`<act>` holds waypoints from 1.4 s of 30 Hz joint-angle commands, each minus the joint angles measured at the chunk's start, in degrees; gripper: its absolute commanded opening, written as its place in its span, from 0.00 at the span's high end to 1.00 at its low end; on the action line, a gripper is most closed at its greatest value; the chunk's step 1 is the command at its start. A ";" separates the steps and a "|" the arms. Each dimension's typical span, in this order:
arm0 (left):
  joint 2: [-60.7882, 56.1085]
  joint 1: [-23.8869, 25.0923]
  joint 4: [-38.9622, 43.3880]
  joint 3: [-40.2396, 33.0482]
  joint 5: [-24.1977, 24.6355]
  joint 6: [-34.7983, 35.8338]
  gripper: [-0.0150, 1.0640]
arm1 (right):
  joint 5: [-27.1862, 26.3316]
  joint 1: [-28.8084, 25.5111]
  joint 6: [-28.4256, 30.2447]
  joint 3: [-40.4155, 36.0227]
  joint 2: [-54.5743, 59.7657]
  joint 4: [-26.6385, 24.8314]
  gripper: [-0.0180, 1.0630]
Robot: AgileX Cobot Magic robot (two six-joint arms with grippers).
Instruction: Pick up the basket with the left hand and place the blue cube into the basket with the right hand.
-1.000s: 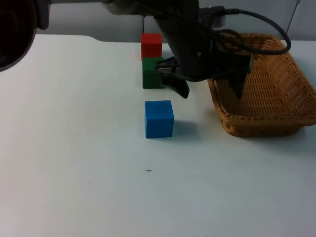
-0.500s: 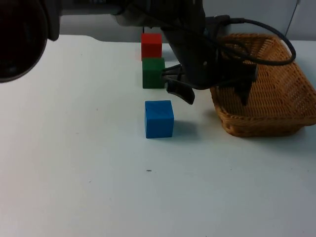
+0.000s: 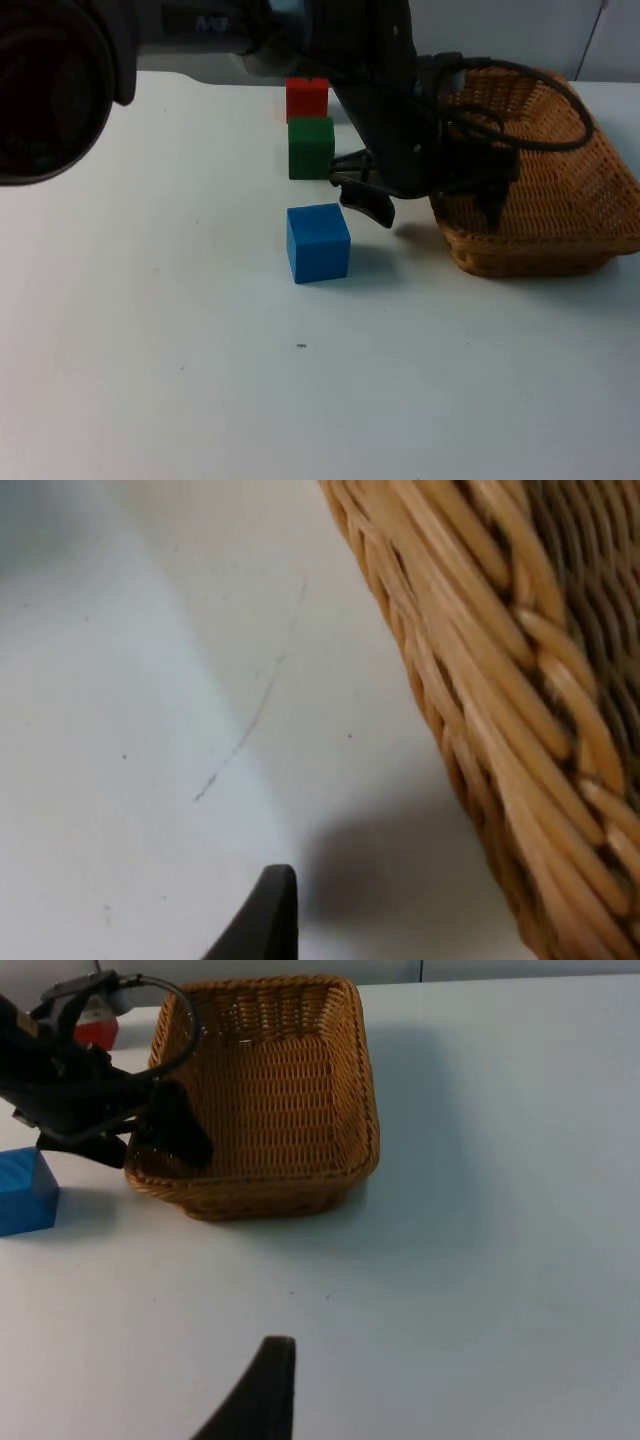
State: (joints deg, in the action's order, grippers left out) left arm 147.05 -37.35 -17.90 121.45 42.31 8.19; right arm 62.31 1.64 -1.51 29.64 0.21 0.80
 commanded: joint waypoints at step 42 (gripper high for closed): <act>-28.62 5.89 -1.43 0.22 8.14 6.36 0.99 | -0.50 -0.31 -0.63 -0.51 -0.21 0.75 0.02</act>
State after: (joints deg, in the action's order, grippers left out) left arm 120.09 -31.45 -18.77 121.34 51.73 13.95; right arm 62.31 1.64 -1.92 29.64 0.21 1.12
